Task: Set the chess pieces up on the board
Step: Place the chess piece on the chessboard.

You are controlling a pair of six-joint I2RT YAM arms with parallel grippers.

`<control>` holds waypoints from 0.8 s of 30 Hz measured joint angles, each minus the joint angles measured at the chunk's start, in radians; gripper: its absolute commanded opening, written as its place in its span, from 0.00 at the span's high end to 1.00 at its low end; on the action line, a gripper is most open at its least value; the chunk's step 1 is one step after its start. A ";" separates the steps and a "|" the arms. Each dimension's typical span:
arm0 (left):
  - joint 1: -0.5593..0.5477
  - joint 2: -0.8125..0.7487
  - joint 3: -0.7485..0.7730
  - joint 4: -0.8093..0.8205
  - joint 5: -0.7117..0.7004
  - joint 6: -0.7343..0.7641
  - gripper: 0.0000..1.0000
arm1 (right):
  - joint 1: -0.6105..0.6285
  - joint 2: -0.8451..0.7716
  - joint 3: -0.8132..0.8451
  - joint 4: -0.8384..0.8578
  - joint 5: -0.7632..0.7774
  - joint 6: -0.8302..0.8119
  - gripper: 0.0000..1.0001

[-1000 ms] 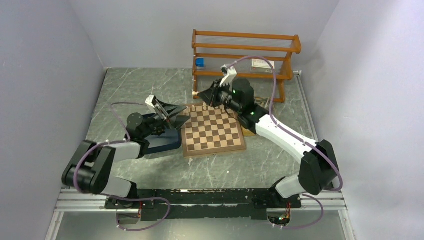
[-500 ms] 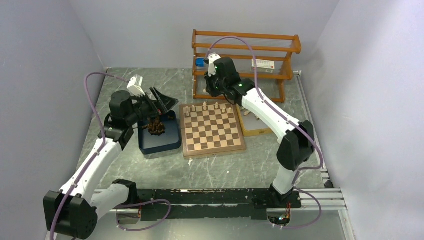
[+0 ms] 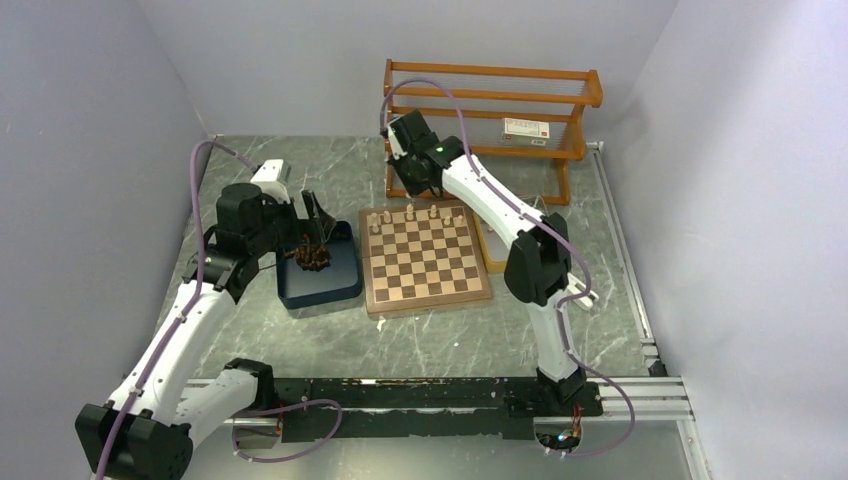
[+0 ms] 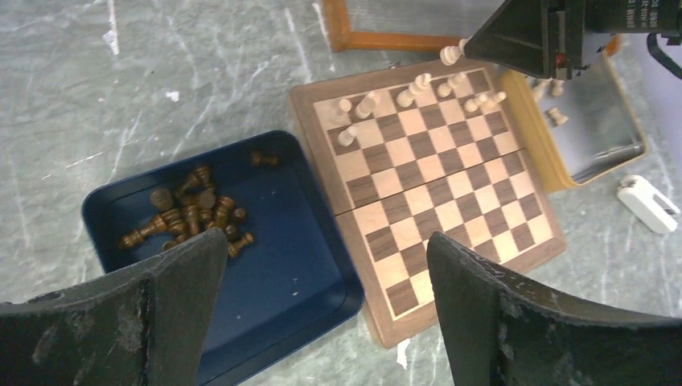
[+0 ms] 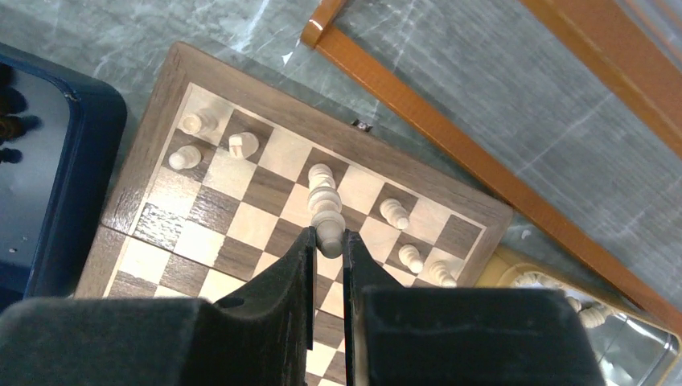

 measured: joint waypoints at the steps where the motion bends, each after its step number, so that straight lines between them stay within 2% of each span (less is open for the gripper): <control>1: 0.000 0.000 0.000 -0.010 -0.012 0.008 0.02 | 0.006 0.020 0.023 -0.015 0.008 -0.002 0.92; 12: 0.000 -0.021 0.001 -0.075 -0.122 0.026 0.02 | 0.076 0.115 0.129 -0.103 0.046 -0.021 0.89; 24: 0.000 -0.028 0.011 -0.093 -0.142 0.026 0.02 | 0.124 0.181 0.161 -0.136 0.154 -0.051 0.88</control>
